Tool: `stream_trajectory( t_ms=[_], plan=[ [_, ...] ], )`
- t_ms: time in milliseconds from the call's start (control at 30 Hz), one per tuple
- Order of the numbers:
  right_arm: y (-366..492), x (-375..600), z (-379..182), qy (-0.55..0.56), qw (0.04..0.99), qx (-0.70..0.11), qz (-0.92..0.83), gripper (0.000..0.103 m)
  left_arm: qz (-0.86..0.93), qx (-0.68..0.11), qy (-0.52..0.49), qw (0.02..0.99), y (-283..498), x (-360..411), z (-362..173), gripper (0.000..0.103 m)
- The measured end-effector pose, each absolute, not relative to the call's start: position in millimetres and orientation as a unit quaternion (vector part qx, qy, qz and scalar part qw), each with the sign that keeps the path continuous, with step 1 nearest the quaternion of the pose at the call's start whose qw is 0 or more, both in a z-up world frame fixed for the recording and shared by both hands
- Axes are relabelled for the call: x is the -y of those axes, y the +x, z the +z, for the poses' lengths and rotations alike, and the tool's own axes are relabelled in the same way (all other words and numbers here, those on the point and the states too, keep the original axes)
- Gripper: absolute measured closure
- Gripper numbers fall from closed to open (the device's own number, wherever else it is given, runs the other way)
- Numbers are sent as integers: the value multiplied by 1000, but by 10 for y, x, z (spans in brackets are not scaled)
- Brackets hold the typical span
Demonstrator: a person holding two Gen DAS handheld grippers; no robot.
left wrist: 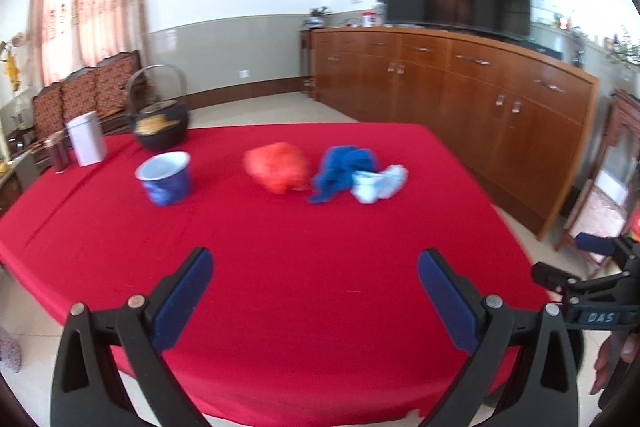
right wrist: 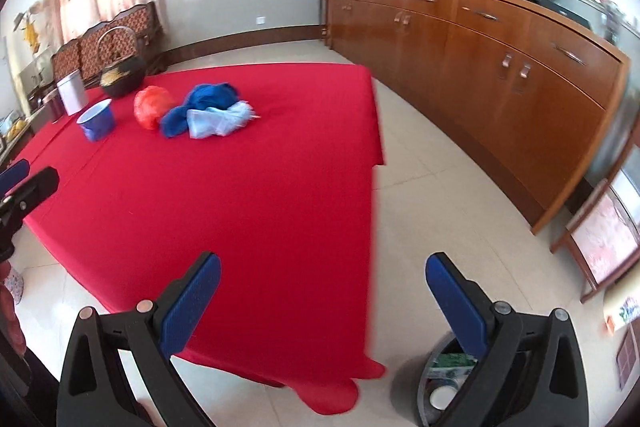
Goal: Collect trash
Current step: 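Move both grippers back toward the table, then grasp the light-blue cloth with the right gripper while the left grasps the red plastic bag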
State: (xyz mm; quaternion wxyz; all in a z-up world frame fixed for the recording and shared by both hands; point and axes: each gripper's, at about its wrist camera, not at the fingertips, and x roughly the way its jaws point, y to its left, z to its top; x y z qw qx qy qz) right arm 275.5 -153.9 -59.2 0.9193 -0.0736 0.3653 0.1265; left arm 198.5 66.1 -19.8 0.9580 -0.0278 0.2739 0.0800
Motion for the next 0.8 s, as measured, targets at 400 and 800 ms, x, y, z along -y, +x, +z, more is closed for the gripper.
stream_trajectory(
  t_ms=[400, 800],
  plan=[
    [3254, 454, -554, -94, 912, -363, 169, 0, 118, -276, -51, 952, 2217, -1430, -192, 5],
    [4088, -159, -759, -86, 893, -403, 181, 18, 104, -308, -52, 944, 2793, -1567, -343, 12]
  ],
)
